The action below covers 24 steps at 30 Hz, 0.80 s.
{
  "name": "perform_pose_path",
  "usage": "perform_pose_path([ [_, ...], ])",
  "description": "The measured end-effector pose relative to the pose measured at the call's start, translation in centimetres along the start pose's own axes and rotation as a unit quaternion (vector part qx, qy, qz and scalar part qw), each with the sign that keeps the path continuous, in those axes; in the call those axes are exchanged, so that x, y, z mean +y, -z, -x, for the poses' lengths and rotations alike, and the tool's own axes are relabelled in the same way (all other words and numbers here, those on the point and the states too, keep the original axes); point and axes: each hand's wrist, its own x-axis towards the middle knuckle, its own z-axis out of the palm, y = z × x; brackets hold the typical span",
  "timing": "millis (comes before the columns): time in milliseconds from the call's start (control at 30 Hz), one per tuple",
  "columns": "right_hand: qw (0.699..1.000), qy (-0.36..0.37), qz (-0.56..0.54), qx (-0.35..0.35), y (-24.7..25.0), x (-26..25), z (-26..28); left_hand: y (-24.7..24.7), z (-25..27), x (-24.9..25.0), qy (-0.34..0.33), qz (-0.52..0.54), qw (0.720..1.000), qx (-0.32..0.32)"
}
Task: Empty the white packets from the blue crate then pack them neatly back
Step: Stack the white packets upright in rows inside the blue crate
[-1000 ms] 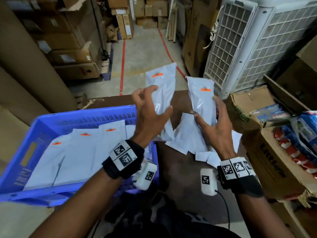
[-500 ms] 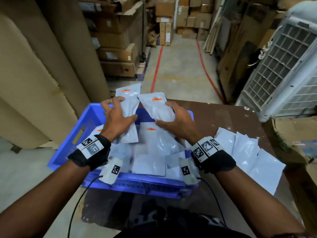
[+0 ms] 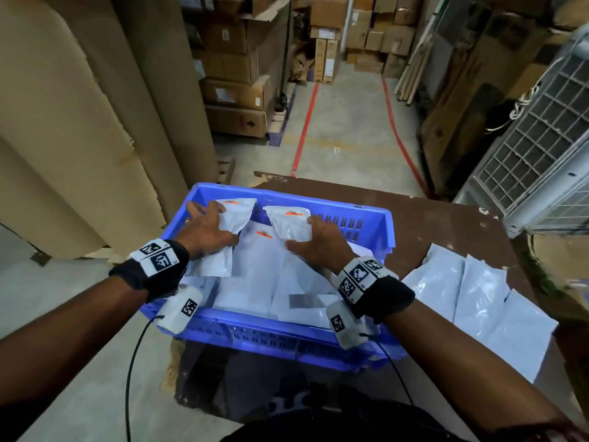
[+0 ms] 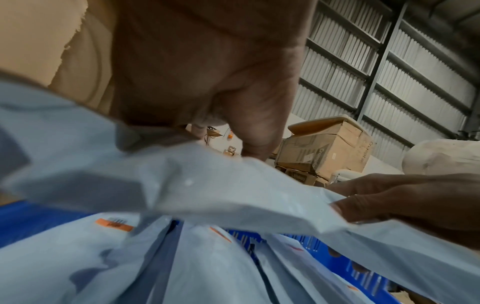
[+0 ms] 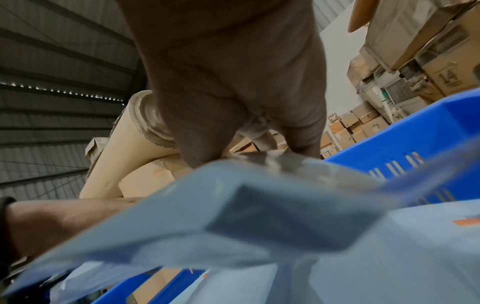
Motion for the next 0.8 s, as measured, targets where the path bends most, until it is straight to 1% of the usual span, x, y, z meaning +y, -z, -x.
perform_pose_path([
  [100, 1.000, 0.007, 0.006, -0.011, -1.1, -1.8, 0.3, 0.2, -0.6, -1.1, 0.005, -0.032, 0.999, -0.020],
  [233, 0.999, 0.010, 0.025, -0.019, -3.2, -4.6, 0.1, 0.2, -1.3, -2.7, 0.019, -0.104, 0.994, -0.027],
  [400, 0.995, -0.008, 0.092, -0.022, -5.9, -7.0, -0.2, -0.4, -1.5, -4.4, 0.017, -0.148, 0.987, -0.068],
  [467, 0.992, -0.004, 0.120, -0.032, -6.7, -7.5, 0.0, -0.8, -1.5, -5.1, 0.022, -0.167, 0.980, -0.105],
  [533, 0.986, 0.008, 0.154, -0.060, -7.1, -8.0, 0.1, -1.1, -1.6, -5.8, 0.030, -0.193, 0.967, -0.162],
  [600, 0.981, 0.020, 0.172, -0.090, -7.1, -8.4, 0.2, -0.9, -1.6, -6.0, 0.030, -0.216, 0.955, -0.200],
  [700, 0.972, 0.026, 0.193, -0.130, -6.3, -8.8, 0.2, 0.7, -1.4, -5.5, 0.012, -0.225, 0.948, -0.226],
  [733, 0.970, 0.022, 0.198, -0.139, -5.9, -8.9, 0.1, 1.3, -1.4, -5.3, -0.004, -0.240, 0.944, -0.225],
  [800, 0.969, 0.015, 0.195, -0.154, -5.2, -9.1, -0.3, 2.2, -1.6, -4.9, -0.050, -0.286, 0.928, -0.234],
])
